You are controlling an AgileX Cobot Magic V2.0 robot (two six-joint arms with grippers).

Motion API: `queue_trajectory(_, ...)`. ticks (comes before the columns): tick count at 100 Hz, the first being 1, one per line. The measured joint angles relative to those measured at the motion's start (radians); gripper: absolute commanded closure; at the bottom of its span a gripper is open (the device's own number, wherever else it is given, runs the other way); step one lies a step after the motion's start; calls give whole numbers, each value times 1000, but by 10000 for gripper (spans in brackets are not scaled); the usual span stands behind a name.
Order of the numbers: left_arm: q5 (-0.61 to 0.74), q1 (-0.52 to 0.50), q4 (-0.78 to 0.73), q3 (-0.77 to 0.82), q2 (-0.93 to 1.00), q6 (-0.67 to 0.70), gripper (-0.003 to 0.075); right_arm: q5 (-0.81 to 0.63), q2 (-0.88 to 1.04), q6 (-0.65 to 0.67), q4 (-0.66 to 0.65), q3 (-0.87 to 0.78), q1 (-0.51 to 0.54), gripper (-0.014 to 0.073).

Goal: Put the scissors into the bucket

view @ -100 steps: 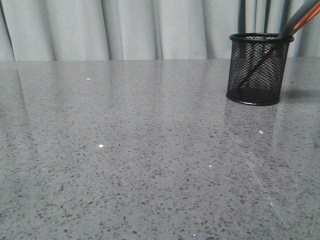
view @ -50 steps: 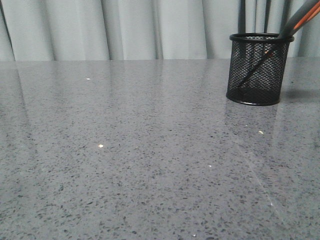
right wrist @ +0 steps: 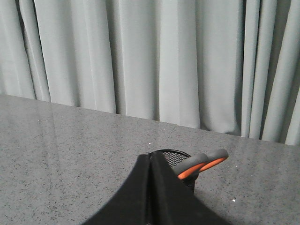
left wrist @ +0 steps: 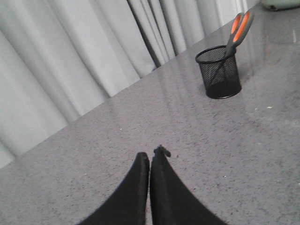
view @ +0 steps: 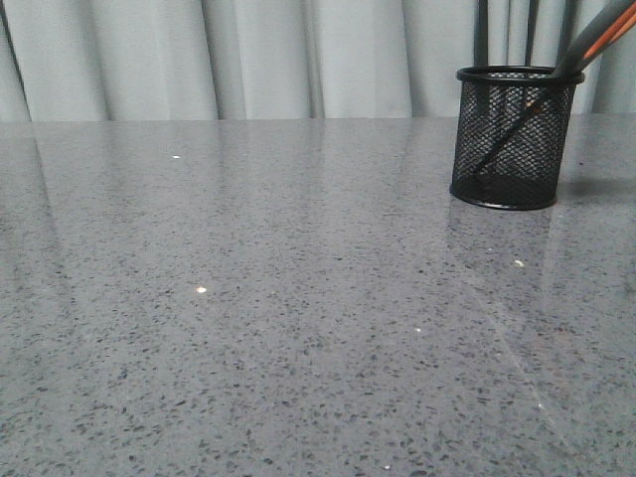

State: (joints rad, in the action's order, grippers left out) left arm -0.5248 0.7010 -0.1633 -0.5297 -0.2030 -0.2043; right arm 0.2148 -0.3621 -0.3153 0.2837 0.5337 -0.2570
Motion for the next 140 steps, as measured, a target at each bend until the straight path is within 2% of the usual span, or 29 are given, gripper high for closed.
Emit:
queue_trajectory(20, 72, -87, 30, 133, 28, 0, 740, 0, 0, 0, 0, 0, 0, 638)
queue_trajectory(42, 399, -386, 78, 403, 51, 76, 740, 0, 0, 0, 0, 0, 0, 638)
queue_trajectory(53, 446, -518, 84, 499, 70, 122, 740, 0, 0, 0, 0, 0, 0, 638)
queue_trajectory(65, 429, -595, 88, 530, 108, 139, 740, 0, 0, 0, 0, 0, 0, 638)
queue_trajectory(91, 198, -617, 92, 530, 199, 152, 740, 0, 0, 0, 0, 0, 0, 638)
queue_trajectory(140, 184, -617, 96, 530, 205, 153, 740, -2, 0, 0, 0, 0, 0, 638)
